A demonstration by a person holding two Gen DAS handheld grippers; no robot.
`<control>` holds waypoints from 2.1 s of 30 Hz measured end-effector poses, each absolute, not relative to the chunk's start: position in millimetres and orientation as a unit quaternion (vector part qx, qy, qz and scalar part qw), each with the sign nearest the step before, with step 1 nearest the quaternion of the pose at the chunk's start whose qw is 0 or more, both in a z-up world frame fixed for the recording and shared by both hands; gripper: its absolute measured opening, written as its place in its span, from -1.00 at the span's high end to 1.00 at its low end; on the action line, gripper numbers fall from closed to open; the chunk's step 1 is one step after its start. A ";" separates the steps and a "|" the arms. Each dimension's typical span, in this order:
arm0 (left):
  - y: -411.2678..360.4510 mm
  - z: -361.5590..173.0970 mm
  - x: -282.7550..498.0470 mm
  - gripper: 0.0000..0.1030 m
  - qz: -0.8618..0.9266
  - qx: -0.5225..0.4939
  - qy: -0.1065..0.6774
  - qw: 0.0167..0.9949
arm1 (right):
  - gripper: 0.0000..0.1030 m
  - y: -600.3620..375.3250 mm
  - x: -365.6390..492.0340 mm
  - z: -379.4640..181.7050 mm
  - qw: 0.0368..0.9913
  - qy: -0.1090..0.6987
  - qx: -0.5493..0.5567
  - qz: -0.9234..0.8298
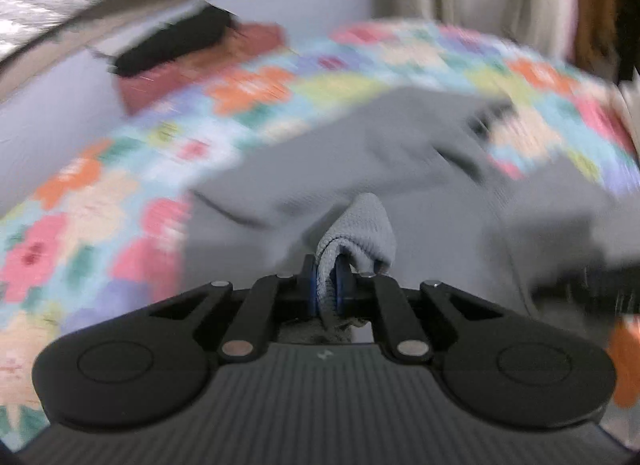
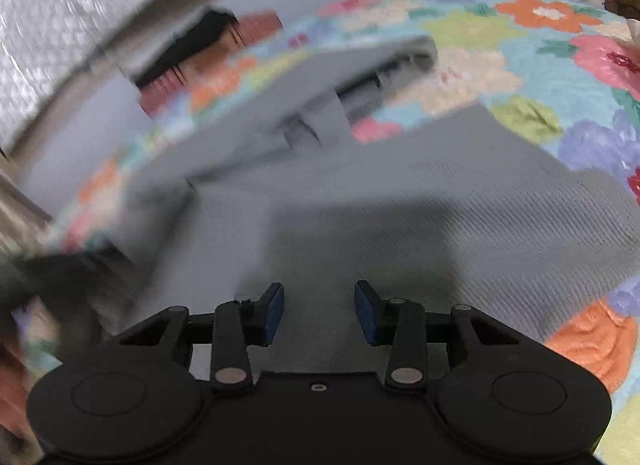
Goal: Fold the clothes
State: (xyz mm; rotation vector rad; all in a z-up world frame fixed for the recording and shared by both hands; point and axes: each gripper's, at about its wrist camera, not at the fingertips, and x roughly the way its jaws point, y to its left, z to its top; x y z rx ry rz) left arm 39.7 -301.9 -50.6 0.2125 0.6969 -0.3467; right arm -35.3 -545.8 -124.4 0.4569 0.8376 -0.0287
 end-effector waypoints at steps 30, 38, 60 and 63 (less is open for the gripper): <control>39.7 -65.8 125.5 0.90 0.107 -0.156 0.289 0.938 | 0.08 -511.1 -42.7 -122.0 0.912 0.395 0.097 -0.052; 62.7 -103.1 146.6 0.89 0.142 -0.202 0.334 0.909 | -0.20 -446.7 -91.2 -88.4 0.933 0.358 0.017 -0.025; -17.1 -125.6 65.0 -0.25 -0.124 -0.287 0.530 0.788 | -0.26 -329.6 -108.0 -113.4 0.931 0.331 -0.154 0.029; -21.6 -132.0 71.2 -0.58 -0.120 -0.323 0.507 0.790 | -0.24 -328.5 -96.3 -121.1 0.934 0.325 -0.145 0.019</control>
